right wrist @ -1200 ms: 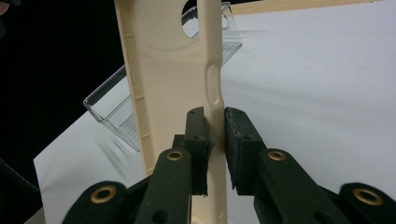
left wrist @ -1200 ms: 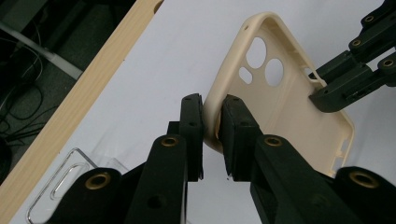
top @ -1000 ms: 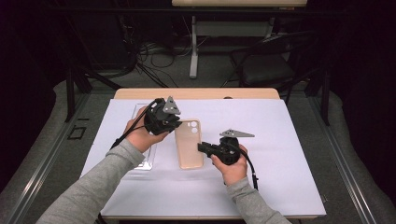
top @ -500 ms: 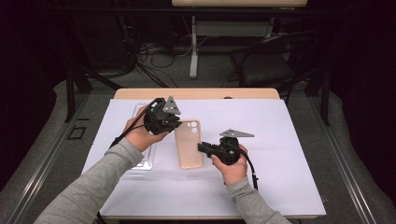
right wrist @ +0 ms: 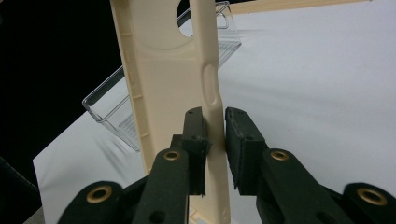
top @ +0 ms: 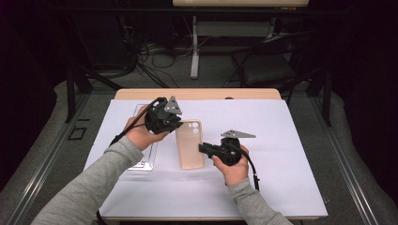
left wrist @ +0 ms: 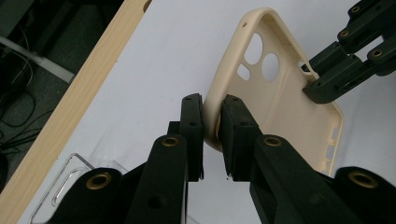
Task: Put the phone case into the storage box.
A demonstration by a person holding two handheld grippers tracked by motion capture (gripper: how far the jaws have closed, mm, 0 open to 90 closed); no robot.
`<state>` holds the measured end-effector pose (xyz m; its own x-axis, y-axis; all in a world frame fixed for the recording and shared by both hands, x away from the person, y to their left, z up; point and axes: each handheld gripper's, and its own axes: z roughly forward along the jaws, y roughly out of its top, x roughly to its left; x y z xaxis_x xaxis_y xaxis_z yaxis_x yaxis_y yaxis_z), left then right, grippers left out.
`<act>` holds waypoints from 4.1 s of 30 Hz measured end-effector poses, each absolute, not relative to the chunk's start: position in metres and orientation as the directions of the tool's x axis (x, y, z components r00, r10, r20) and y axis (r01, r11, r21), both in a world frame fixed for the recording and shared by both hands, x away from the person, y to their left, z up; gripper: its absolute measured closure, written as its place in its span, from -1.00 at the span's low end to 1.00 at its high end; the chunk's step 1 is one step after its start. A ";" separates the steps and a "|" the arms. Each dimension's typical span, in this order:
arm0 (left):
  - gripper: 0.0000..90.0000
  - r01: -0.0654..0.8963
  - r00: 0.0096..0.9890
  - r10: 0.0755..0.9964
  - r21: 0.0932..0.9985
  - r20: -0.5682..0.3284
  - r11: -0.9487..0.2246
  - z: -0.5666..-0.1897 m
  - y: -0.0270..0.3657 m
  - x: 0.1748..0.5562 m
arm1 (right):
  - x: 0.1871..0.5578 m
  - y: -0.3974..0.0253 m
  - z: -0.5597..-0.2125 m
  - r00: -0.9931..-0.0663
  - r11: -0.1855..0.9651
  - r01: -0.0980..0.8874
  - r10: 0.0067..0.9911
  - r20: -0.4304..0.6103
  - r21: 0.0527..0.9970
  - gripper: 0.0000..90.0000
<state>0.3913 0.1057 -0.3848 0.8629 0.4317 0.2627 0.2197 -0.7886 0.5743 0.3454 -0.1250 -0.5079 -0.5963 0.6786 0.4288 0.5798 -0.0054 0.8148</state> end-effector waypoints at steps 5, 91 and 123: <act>0.79 0.218 0.866 0.426 0.570 0.261 -0.792 -0.384 0.106 0.392 | 0.346 -0.126 -0.508 -0.591 -0.010 0.586 0.678 0.436 0.810 0.72; 0.79 0.253 0.792 0.511 0.581 0.334 -0.773 -0.352 0.149 0.438 | 0.342 -0.141 -0.506 -0.613 0.130 0.511 0.748 0.254 0.850 -0.12; 0.79 0.317 0.731 0.586 0.585 0.351 -0.746 -0.336 0.191 0.454 | 0.341 -0.149 -0.511 -0.564 0.101 0.521 0.786 0.252 0.848 -0.65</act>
<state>0.4544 0.1908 -0.3362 0.7306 0.5857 0.3511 0.3169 -0.7463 0.5853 0.3407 -0.1486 -0.5106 -0.5642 0.7862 0.2524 0.5206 0.1014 0.8478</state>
